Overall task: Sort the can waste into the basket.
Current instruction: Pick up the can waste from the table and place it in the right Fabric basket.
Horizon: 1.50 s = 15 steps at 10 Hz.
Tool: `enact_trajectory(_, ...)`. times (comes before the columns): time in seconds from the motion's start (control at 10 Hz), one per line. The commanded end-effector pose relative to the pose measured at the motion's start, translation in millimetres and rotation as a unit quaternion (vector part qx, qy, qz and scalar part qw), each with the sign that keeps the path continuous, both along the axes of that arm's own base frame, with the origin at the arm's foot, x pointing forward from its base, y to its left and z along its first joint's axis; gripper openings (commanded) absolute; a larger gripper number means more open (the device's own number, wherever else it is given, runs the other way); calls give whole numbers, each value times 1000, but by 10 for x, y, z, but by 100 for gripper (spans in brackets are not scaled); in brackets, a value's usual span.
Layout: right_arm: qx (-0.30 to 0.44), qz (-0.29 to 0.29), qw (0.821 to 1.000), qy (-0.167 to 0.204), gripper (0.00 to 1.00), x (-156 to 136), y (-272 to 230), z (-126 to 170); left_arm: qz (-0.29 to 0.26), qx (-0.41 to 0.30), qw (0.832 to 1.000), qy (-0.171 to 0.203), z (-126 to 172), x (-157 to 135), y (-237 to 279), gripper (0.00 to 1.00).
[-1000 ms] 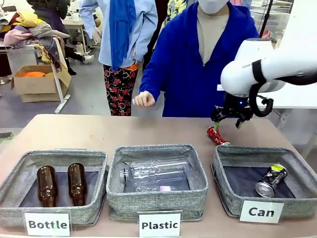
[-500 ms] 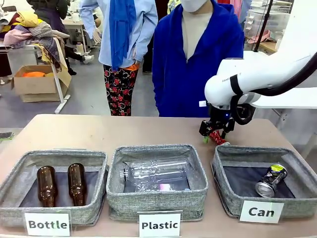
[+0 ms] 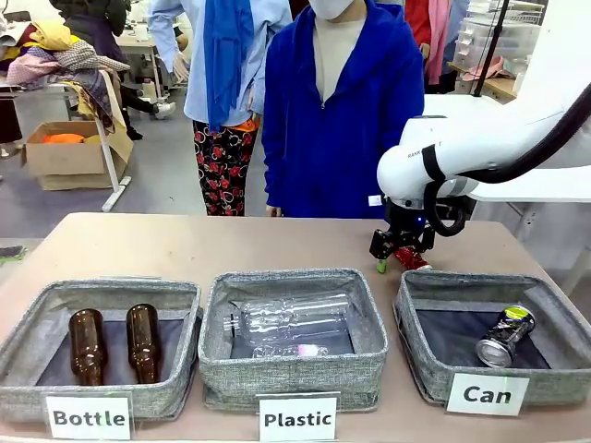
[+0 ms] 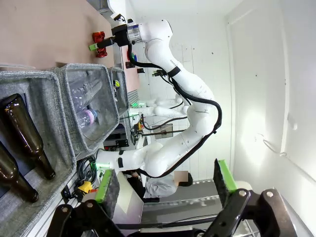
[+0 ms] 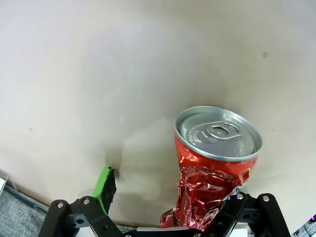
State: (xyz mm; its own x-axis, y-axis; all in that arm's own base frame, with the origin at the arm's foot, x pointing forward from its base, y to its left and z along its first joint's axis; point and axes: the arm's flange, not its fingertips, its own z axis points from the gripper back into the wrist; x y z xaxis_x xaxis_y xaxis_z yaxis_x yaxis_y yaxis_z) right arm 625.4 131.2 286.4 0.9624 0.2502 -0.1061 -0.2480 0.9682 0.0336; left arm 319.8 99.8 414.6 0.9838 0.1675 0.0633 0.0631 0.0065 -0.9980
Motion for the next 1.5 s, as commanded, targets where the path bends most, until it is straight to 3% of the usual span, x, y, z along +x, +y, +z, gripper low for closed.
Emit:
enact_trajectory(0.0, -4, -7, 1000, 5, 56, 83, 15, 55, -5, -2, 1000, -8, 18, -40, 0, 100)
enact_trajectory(0.1, -7, -8, 1000, 11, 41, 64, 1, 52, -5, -2, 1000, -8, 18, -40, 0, 100)
enact_trajectory(0.2, -8, -10, 1000, 13, 0, 64, -10, 52, -5, -2, 1000, -8, 18, -40, 0, 100)
enact_trajectory(0.3, -6, -11, 1000, 15, 35, 68, -9, 46, -5, -2, 1000, -8, 18, -40, 0, 100)
enact_trajectory(0.4, -6, -12, 1000, 17, 0, 75, -7, 49, -5, -2, 1000, -8, 18, -40, 0, 100)
enact_trajectory(1.1, -10, -12, 1000, 21, 0, 48, -32, 136, -5, -2, 1000, -8, 18, -40, 0, 100)
enact_trajectory(1.2, -9, -15, 1000, 8, 0, -15, -63, 303, -5, -2, 1000, -8, 18, -40, 0, 100)
enact_trajectory(1.4, -4, -25, 1000, -18, 0, -337, -161, 950, -5, -2, 1000, -8, 18, -40, 0, 100)
